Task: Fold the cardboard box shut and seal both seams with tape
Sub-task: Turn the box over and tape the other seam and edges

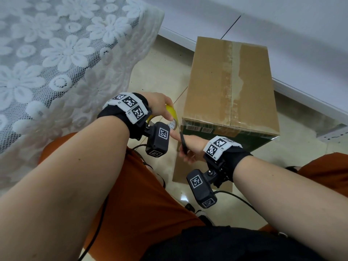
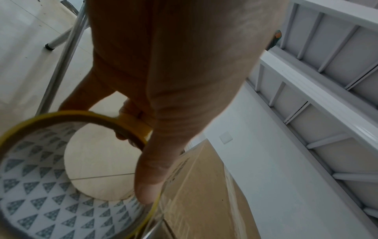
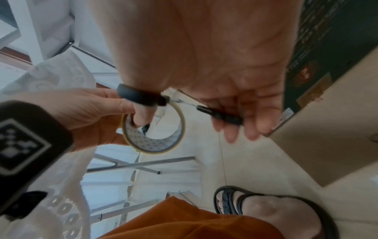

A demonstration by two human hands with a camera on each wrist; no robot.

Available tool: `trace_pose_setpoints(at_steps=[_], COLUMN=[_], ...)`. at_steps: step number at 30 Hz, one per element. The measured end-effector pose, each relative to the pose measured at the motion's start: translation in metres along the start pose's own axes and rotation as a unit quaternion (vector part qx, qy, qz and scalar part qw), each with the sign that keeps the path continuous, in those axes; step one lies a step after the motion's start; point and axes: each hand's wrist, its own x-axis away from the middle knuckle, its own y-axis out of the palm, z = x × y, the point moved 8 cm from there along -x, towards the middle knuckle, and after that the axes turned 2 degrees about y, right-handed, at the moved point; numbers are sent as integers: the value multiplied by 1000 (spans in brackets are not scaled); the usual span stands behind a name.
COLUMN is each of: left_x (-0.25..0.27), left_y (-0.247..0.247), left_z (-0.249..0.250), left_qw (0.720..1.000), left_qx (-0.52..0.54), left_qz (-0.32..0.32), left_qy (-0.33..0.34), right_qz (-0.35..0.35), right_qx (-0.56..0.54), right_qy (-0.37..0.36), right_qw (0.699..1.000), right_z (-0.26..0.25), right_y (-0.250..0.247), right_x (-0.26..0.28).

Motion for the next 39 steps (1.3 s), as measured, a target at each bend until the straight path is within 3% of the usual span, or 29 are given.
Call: trace_pose_setpoints(at_steps=[4,11,25,34,39], left_x=[2,1,4,5,7], left_y=[-5,-3,-3,-3,-5], left_z=[-4,-6,-8,-8,-4], left_qw=[1000,1000,999,999,999], left_qx=[17,25,41,29,-28], left_qz=[6,0,-7,-8,0], left_qy=[-2,-16,-24,-24,-17], right_qz=[-30,-50,88,108,124], right_qx=[2,-42,-37,-18,-2], right_qy=[50,-3,-61,-72,-64], right_qw=[998,998,994,991,990], right_z=[27,10,-10,-13,-10], right_y=[5,12,3,-3,-9], right_x=[2,3,5,9,10])
